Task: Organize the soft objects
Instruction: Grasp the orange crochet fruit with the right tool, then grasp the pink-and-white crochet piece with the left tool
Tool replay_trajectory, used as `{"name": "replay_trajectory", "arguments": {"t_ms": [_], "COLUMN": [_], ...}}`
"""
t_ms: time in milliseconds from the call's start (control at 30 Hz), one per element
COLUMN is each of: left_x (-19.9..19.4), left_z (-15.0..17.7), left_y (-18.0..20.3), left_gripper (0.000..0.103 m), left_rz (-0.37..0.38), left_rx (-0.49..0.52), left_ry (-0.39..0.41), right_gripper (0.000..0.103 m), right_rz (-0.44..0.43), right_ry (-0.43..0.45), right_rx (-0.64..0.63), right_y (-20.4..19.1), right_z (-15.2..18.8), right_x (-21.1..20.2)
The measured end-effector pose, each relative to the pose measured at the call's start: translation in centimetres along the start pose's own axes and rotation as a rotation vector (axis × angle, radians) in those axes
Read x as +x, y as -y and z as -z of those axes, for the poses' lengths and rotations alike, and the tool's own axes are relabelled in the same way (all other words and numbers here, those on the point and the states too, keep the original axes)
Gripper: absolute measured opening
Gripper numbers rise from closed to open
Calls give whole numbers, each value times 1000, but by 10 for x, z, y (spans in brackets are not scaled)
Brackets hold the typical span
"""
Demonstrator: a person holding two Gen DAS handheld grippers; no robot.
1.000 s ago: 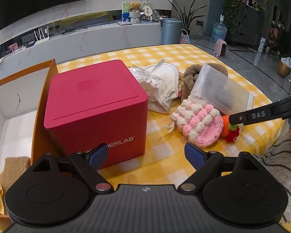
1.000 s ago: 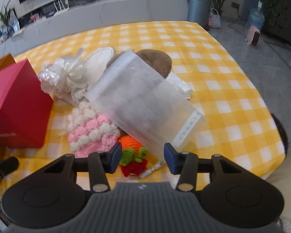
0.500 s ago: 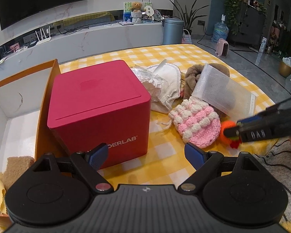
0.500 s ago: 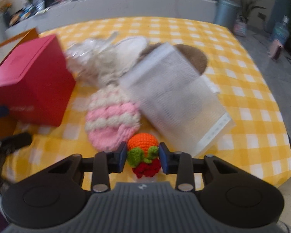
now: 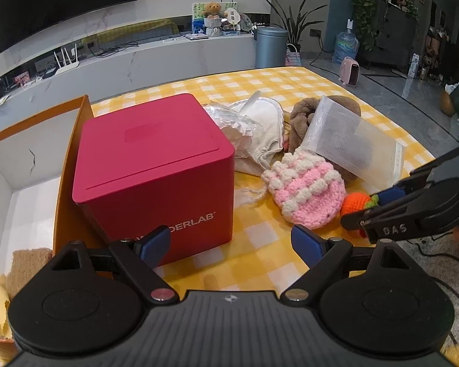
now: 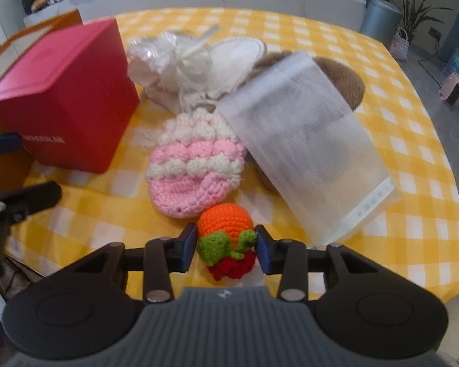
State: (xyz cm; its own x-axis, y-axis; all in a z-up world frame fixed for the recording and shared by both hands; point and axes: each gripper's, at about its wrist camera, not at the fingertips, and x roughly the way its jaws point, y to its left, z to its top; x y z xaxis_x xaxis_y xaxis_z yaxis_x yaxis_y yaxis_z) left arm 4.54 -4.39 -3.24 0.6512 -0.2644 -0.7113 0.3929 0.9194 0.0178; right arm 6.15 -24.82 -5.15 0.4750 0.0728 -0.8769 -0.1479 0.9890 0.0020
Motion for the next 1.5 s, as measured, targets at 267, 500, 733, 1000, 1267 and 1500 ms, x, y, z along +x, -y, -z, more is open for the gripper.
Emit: {"name": "replay_trajectory", "arguments": {"t_ms": [267, 500, 733, 1000, 1267, 1500], "left_x": [-4, 8, 38, 82, 120, 124], "left_z": [-13, -30, -43, -60, -54, -47], "left_y": [17, 47, 73, 81, 100, 87], "left_gripper": [103, 103, 103, 103, 103, 77], "left_rz": [30, 23, 34, -12, -85, -14], "left_rx": [17, 32, 16, -88, -52, -68], "left_ry": [-2, -31, -99, -194, -255, -277], "right_gripper": [40, 40, 40, 40, 40, 40], "right_rz": [-86, -62, -113, -142, -184, -189], "right_ry": [115, 190, 240, 260, 266, 269], "right_rx": [76, 270, 425, 464, 488, 486], "right_y": [18, 61, 92, 99, 103, 106], "right_z": [-1, 1, 7, 10, 12, 12], "right_x": [-31, -42, -43, -44, -44, -44]}}
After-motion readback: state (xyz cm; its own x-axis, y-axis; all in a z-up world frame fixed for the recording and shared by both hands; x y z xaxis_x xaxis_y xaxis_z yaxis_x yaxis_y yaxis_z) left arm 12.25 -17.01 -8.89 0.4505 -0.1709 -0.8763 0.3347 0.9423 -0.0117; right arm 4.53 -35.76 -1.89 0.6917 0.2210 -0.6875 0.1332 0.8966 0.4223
